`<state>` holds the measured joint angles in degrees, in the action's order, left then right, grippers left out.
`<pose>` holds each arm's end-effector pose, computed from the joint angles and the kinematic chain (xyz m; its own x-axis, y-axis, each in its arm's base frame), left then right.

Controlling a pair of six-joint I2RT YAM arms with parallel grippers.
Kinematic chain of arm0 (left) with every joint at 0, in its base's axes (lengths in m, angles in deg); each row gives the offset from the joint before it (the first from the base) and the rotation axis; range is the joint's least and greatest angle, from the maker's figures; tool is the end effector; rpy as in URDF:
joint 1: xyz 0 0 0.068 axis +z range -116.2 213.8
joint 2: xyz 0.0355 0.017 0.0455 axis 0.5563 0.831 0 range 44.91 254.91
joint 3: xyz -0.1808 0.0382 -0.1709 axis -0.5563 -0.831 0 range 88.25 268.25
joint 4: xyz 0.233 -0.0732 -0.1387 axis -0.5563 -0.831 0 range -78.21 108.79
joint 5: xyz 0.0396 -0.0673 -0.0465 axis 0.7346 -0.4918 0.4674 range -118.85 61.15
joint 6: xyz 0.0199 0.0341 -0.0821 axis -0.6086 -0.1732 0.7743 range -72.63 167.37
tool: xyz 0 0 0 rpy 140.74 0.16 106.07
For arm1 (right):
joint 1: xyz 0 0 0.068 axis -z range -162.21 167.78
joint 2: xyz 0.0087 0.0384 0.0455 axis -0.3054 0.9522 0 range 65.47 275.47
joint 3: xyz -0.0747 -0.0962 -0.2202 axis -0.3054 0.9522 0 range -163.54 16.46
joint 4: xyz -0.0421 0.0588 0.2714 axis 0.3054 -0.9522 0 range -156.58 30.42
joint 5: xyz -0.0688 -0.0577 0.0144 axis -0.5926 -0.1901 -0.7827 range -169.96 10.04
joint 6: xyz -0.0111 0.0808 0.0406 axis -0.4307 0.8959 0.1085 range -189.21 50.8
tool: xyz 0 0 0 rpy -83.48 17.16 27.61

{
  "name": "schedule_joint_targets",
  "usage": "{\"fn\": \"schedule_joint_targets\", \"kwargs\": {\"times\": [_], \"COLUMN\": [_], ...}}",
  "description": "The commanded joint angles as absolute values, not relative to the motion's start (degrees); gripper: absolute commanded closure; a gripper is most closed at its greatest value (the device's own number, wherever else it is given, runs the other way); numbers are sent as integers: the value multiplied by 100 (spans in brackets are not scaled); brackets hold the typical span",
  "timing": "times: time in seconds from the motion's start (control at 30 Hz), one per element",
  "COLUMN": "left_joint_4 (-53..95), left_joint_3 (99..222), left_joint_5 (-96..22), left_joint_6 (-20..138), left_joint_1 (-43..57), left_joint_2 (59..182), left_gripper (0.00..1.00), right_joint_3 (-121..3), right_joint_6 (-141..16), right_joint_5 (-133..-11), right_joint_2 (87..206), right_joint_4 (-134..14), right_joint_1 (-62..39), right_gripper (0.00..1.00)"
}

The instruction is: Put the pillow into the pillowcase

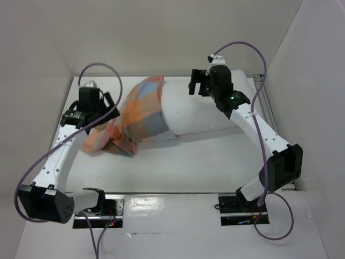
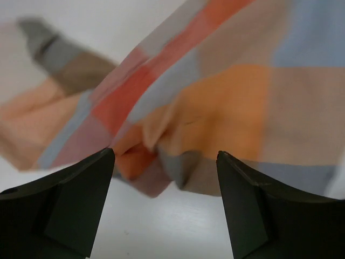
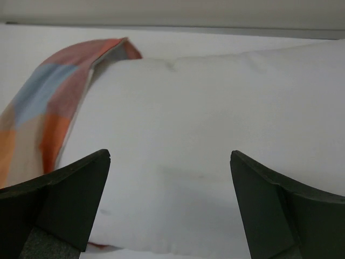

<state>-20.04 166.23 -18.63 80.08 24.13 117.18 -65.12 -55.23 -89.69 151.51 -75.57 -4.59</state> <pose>0.3315 -0.0418 0.3458 -0.4633 -0.4605 -0.7572 -0.2753 0.8869 -0.3709 0.3913 0.1462 0.3401 -0.3687 0.1057 -0.9235 -0.1439 0.9751 0.1690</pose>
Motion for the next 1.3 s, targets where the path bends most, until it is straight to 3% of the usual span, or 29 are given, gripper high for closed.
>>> {"fn": "schedule_joint_targets", "kwargs": {"times": [0.0, 0.13, 0.23, 0.47, 0.53, 0.63, 0.73, 0.87, 0.97, 1.1, 1.27], "left_joint_4": [-1856, -1742, -1436, -477, -477, -607, -1117, -1346, -1828, -1840, -1777], "left_joint_3": [15209, 14031, 13704, 13887, 14072, 14458, 15055, 15984, 17038, 17971, 19220], "left_joint_5": [-1979, -2157, -2155, -2427, -2332, -2209, -1849, -1830, -1778, -1778, -1286], "left_joint_6": [9130, 9753, 9870, 9870, 9923, 9958, 9800, 9282, 9053, 8886, 8772], "left_joint_1": [3245, 3924, 4154, 4347, 4409, 4461, 4461, 4339, 4277, 4277, 4224], "left_joint_2": [11068, 11134, 11398, 12531, 12971, 13113, 12851, 11386, 11258, 12108, 14380], "left_gripper": [10, 10, 2, 1, 32, 100, 100, 100, 100, 100, 100], "right_joint_3": [-6712, -6589, -6642, -6669, -6616, -6616, -6555, -6484, -6484, -6537, -6598], "right_joint_6": [-5786, -5839, -5839, -5725, -5725, -5725, -5778, -5839, -5787, -5787, -5673], "right_joint_5": [-8436, -8435, -8619, -9112, -9165, -9217, -9410, -9516, -9385, -9305, -9182], "right_joint_2": [15169, 15503, 15863, 16286, 16286, 16286, 16286, 16286, 16347, 16522, 16576], "right_joint_4": [-7891, -7839, -7891, -7891, -7786, -7786, -7839, -7778, -7777, -7716, -7716], "right_joint_1": [-875, -1323, -1473, -1473, -1473, -1473, -1473, -1404, -1351, -1350, -1350], "right_gripper": [0, 0, 0, 0, 0, 0, 0, 0, 0, 0, 0]}}
